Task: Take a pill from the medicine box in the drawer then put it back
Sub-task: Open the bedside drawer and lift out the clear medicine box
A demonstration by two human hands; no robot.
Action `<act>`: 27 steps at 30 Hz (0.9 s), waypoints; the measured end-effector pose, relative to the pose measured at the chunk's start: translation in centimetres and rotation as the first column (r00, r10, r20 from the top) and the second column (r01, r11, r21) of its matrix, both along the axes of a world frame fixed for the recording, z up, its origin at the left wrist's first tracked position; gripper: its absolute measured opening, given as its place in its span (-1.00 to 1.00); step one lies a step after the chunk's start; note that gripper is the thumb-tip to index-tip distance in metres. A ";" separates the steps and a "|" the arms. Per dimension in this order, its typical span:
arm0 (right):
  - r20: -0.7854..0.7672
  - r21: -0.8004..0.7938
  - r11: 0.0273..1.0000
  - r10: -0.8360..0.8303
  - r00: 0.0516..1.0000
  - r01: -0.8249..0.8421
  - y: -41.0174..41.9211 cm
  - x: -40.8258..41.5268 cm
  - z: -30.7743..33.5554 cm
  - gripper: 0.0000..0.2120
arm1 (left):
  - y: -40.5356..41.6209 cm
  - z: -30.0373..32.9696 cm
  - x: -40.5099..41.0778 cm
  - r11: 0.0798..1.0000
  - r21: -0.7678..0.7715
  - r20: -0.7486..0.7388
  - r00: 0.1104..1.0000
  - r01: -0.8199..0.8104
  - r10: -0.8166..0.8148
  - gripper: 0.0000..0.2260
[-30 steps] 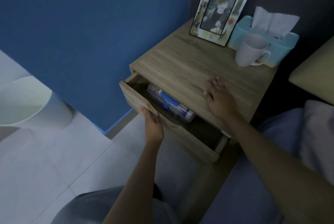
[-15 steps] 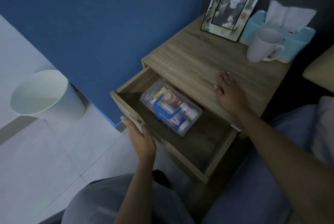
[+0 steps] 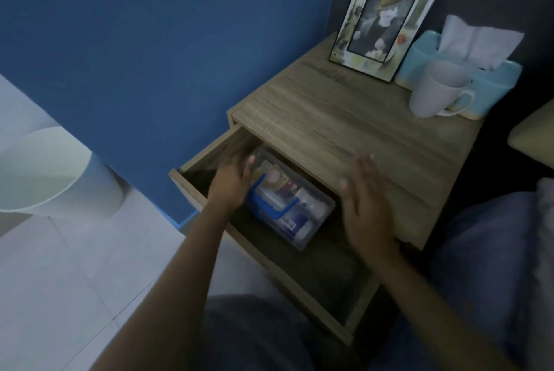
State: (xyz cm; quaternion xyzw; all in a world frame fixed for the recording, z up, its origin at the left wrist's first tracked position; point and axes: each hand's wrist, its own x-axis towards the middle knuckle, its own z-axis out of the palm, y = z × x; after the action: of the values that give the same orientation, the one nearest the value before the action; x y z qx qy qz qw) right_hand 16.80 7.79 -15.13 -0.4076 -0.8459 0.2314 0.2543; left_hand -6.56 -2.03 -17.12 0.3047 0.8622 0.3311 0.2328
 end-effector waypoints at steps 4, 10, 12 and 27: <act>-0.088 -0.276 0.958 0.056 0.995 -0.079 -8.1 -2.1 -1.5 -0.47 | 1.8 -1.1 -2.4 0.987 -0.141 -0.052 0.995 0.077 -0.085 -0.53; -0.226 -0.643 0.737 -0.445 0.867 0.211 -8.4 -4.9 -3.6 -0.39 | 3.9 -2.3 -4.4 0.982 -0.157 0.019 0.994 0.107 -0.105 -0.48; -0.230 -0.784 0.586 -0.578 0.783 0.202 -7.6 -5.7 -4.1 -0.38 | 4.3 -2.6 -4.3 0.980 -0.176 0.083 0.994 0.091 -0.077 -0.45; -0.216 -0.964 0.266 -0.723 0.656 -0.024 -9.4 -6.9 1.0 -0.52 | 2.1 2.6 -4.3 0.977 -0.215 -0.187 0.981 0.005 -0.046 -0.45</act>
State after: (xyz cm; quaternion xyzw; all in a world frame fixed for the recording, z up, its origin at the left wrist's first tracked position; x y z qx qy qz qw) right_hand 9.87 -1.65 -14.14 -0.5624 -0.2973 0.7118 0.2978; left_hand -10.82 0.02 -14.48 0.3195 0.9070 0.2026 0.1848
